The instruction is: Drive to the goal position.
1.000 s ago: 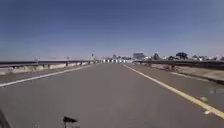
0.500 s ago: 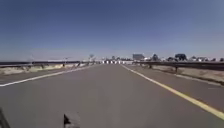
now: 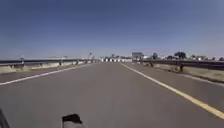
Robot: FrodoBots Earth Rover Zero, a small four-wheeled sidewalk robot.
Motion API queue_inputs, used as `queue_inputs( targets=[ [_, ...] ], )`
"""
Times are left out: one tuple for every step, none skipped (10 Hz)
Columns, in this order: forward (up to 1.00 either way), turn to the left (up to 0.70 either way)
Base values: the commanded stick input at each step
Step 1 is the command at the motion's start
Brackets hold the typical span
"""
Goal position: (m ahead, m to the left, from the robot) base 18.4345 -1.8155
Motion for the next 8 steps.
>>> queue_inputs(
  targets=[
    [1.00, 0.00],
    [1.00, 0.00],
    [1.00, 0.00],
    [1.00, 0.00],
    [1.00, 0.00],
    [1.00, 0.00],
    [1.00, 0.00],
    [1.00, 0.00]
  ],
)
